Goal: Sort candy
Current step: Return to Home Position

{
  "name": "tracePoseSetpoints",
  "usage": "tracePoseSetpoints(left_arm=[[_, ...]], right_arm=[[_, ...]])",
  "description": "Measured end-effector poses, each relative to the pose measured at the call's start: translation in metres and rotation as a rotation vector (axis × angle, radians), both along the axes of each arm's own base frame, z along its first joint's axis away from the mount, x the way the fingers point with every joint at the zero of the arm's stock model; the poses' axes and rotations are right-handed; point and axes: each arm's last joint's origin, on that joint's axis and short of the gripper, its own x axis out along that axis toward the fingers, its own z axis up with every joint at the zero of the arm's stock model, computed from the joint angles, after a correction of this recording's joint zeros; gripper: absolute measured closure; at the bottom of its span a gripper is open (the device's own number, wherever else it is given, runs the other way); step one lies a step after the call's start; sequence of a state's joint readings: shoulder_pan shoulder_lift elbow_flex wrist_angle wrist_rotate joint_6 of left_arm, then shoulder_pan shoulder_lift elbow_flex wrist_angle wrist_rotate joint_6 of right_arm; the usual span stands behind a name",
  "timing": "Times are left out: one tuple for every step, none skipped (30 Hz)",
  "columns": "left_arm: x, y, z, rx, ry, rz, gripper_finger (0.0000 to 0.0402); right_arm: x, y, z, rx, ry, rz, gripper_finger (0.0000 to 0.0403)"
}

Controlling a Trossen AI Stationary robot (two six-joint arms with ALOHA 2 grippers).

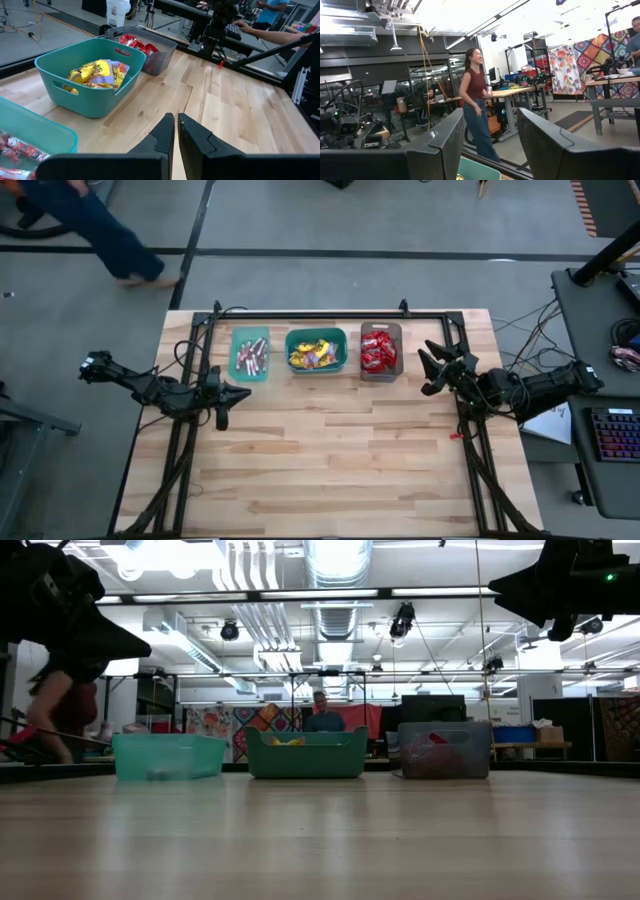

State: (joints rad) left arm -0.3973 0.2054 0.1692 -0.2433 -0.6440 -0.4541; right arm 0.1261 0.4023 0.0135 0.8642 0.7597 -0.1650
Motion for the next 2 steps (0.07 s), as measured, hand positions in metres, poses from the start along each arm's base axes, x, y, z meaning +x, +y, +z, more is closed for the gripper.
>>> tracePoseSetpoints(left_arm=[[0.0, 0.0, 0.0, 0.0, 0.0, 0.0, 0.0394], [0.0, 0.0, 0.0, 0.0, 0.0, 0.0, 0.0394]], right_arm=[[0.0, 0.0, 0.0, -0.001, 0.0, 0.0, 0.0229], [0.0, 0.0, 0.0, -0.001, 0.001, -0.001, 0.0229]])
